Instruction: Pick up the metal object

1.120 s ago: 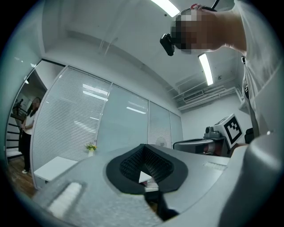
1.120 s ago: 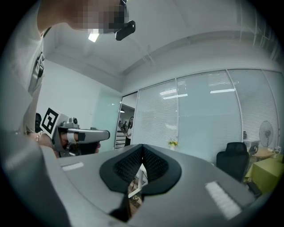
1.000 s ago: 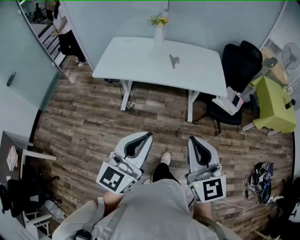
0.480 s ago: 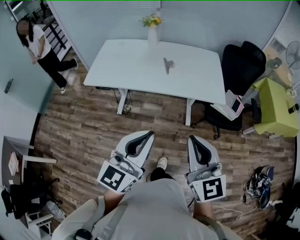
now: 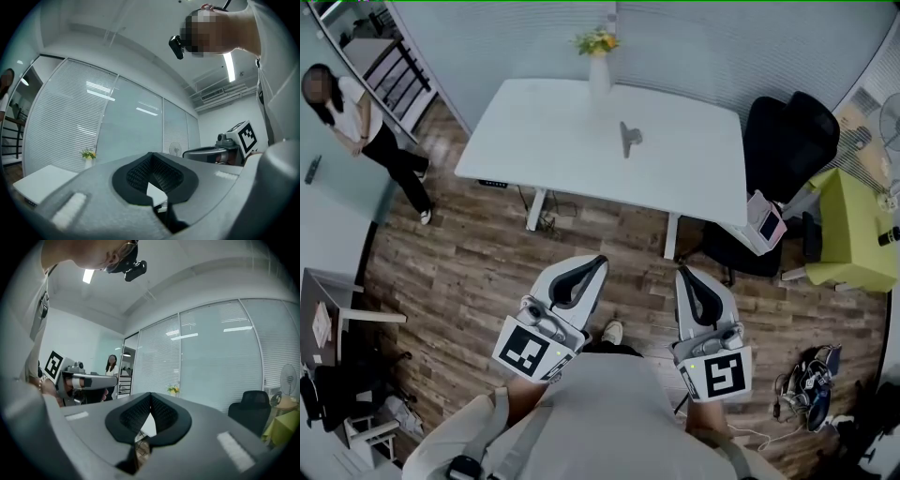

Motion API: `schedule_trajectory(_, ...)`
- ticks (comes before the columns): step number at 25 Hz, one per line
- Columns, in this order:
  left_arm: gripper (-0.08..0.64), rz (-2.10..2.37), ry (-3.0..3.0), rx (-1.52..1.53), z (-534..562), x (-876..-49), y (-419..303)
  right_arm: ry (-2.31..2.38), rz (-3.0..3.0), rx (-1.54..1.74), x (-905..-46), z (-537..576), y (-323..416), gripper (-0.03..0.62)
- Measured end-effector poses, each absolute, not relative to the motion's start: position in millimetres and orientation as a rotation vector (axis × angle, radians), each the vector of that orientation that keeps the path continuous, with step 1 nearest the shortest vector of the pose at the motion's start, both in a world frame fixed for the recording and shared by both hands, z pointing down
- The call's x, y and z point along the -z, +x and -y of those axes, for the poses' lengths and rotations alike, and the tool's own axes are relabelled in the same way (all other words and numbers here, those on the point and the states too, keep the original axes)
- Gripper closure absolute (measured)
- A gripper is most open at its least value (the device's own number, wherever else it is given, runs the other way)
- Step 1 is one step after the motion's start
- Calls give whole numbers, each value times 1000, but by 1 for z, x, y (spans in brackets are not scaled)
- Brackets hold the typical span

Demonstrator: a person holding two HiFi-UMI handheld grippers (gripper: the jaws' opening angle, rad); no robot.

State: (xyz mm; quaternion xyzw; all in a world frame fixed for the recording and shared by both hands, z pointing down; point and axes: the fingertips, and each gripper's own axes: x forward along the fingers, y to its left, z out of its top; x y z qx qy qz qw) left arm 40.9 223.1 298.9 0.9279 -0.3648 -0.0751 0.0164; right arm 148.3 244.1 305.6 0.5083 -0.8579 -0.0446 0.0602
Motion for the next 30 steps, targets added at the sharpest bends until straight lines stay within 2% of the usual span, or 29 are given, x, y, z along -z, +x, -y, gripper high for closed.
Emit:
schedule_trajectory(17,558,1121,2889,254,-137,-306,56,1534,2590,146,-311,-158,160,589)
schedule_trajectory(30,558,1097,2879,298,5,-311,37,1517,2558,168,-312,-18,137,588)
